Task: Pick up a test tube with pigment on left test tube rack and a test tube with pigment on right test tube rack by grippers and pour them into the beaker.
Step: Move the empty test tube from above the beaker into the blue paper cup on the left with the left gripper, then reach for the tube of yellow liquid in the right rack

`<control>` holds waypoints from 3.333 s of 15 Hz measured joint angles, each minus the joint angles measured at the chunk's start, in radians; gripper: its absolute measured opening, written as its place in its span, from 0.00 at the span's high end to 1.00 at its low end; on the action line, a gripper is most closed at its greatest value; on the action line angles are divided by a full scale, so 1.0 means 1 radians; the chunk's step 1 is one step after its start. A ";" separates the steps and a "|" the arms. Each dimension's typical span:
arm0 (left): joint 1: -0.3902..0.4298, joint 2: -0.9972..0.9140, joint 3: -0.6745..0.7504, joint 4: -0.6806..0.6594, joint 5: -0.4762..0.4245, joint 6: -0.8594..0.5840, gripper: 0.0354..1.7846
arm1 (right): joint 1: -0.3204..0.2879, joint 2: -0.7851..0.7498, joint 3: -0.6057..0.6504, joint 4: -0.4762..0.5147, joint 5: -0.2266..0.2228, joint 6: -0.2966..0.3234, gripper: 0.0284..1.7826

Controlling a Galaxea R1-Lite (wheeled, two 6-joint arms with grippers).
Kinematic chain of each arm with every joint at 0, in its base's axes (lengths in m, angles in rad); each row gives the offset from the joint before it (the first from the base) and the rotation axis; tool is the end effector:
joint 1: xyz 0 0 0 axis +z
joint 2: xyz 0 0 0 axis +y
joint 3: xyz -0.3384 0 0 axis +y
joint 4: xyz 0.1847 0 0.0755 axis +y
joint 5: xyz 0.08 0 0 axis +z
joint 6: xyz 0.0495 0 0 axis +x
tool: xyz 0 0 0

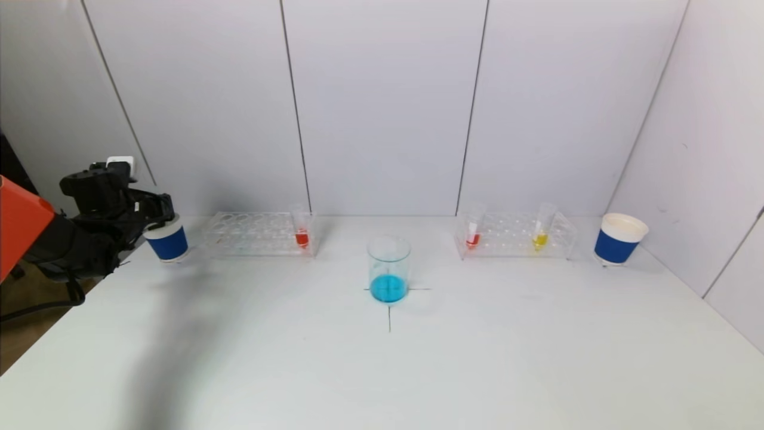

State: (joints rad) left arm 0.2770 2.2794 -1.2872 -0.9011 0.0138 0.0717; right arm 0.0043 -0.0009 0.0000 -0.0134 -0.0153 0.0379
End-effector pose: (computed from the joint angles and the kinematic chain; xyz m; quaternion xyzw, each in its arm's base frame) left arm 0.4936 0.1411 0.1318 0.0295 0.0503 0.1430 0.9880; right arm -0.0243 -0.0009 0.0772 0.0190 -0.0073 -0.0054 0.9998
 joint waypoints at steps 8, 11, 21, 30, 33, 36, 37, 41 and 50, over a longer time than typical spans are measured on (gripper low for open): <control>0.003 -0.023 0.023 0.000 -0.007 0.000 0.10 | -0.001 0.000 0.000 0.000 0.000 0.000 0.01; 0.003 -0.037 0.026 0.000 -0.012 0.000 0.01 | -0.001 0.000 0.000 0.000 0.000 0.000 0.01; -0.072 -0.292 0.227 0.001 -0.025 0.000 0.01 | -0.001 0.000 0.000 0.000 0.000 0.000 0.01; -0.215 -0.826 0.720 0.010 -0.023 0.002 0.01 | 0.000 0.000 0.000 0.000 0.000 0.000 0.01; -0.223 -1.026 0.882 0.040 -0.027 0.006 0.01 | 0.000 0.000 0.000 0.000 0.000 0.000 0.01; -0.225 -1.256 1.011 0.141 -0.051 0.006 0.01 | 0.000 0.000 0.000 0.000 0.000 0.000 0.01; -0.225 -1.340 1.038 0.197 -0.060 0.004 0.01 | -0.001 0.000 0.000 0.000 0.000 0.000 0.01; -0.226 -1.707 1.069 0.562 -0.100 -0.016 0.01 | 0.000 0.000 0.000 0.000 0.000 0.001 0.01; -0.262 -2.173 1.081 1.059 -0.122 -0.041 0.01 | -0.001 0.000 0.000 0.000 0.000 0.000 0.01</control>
State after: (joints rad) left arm 0.0147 0.1066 -0.2062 0.1583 -0.1081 0.0302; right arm 0.0036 -0.0009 0.0000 -0.0134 -0.0153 0.0379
